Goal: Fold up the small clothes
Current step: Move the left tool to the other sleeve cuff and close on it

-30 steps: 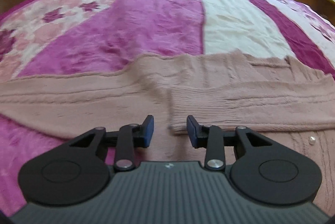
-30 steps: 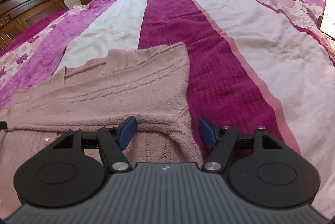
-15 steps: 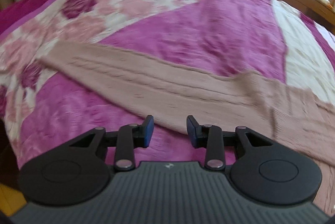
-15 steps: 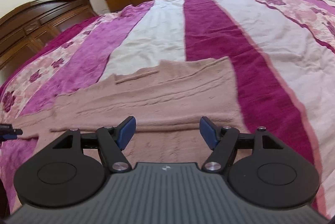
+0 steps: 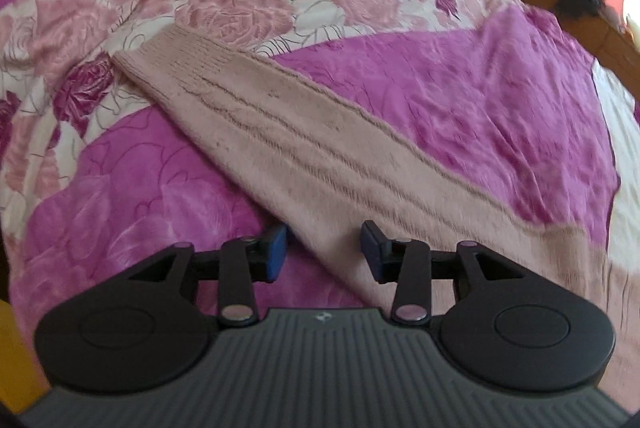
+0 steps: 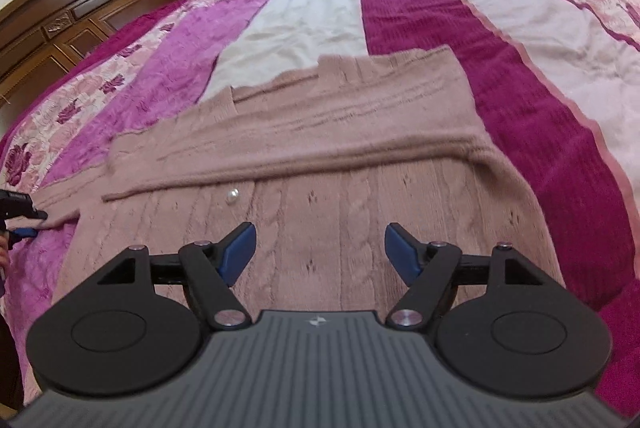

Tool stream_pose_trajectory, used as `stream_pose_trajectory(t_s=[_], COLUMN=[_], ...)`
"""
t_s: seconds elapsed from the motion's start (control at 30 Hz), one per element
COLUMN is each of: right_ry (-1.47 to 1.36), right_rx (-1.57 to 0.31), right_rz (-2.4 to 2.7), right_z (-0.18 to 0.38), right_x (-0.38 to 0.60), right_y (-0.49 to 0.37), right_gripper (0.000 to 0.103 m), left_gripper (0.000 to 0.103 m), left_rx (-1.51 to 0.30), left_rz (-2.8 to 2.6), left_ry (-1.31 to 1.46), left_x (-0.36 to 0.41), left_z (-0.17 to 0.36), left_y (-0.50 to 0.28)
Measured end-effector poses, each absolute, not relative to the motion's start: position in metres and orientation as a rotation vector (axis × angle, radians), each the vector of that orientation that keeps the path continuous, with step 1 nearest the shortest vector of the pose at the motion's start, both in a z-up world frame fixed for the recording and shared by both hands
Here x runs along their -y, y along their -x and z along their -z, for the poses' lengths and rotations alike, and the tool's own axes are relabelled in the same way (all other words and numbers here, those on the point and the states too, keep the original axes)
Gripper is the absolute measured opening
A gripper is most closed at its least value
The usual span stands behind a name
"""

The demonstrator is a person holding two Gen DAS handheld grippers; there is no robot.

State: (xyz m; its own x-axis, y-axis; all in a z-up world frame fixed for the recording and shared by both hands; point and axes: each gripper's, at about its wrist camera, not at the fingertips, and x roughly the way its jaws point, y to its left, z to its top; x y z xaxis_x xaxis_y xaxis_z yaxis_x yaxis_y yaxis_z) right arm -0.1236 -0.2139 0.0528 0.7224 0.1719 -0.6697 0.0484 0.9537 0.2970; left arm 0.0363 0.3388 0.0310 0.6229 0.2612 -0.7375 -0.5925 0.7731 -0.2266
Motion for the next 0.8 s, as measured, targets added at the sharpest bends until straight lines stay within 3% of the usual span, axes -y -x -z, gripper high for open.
stream_pose_trajectory(t_s=[0.37, 0.4, 0.47, 0.8], right_ry=[-0.28, -0.277, -0.271, -0.291], right_rx=[-0.755, -0.756, -0.756, -0.744], right_rz=[-0.045, -0.048, -0.056, -0.056], right_z=[-0.053, -0.053, -0.054, -0.053], right_x=[0.206, 0.205, 0.204, 0.21], right_y=[0.119, 0.118, 0.118, 0.12], right_gripper=[0.077, 0.077, 0.077, 0.077], left_gripper=[0.045, 0.044, 0.01, 0.008], left_rx=[-0.658, -0.658, -0.645, -0.472], left_rz=[-0.486, -0.475, -0.441, -0.278], left_ry=[0.641, 0.628, 0.548, 0.429], left_x=[-0.373, -0.373, -0.368, -0.327], left_z=[-0.024, -0.025, -0.03, -0.092], left_y=[-0.057, -0.057, -0.056, -0.029])
